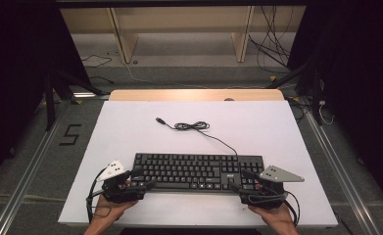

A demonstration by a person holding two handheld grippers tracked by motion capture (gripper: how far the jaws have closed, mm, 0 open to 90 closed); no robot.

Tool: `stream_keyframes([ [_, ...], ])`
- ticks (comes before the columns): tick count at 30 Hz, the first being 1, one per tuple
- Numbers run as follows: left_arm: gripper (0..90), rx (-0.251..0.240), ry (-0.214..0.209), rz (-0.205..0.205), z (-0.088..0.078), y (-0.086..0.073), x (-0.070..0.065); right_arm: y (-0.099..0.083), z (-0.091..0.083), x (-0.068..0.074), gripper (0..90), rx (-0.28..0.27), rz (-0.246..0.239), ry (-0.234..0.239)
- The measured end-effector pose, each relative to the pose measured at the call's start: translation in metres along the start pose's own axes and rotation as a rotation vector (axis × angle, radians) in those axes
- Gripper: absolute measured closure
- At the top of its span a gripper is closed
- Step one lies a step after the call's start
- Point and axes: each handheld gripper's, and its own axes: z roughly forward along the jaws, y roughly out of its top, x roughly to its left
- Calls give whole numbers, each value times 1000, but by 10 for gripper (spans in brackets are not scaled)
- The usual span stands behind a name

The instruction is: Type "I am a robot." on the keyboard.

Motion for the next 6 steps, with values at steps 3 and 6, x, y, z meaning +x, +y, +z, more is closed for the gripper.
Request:
stream_keyframes([
  [3,268,1,0,0,0,0,0,0,0,0,325,2,1,0],
  [6,268,0,1,1,0,0,0,0,1,1,324,3,0,0],
])
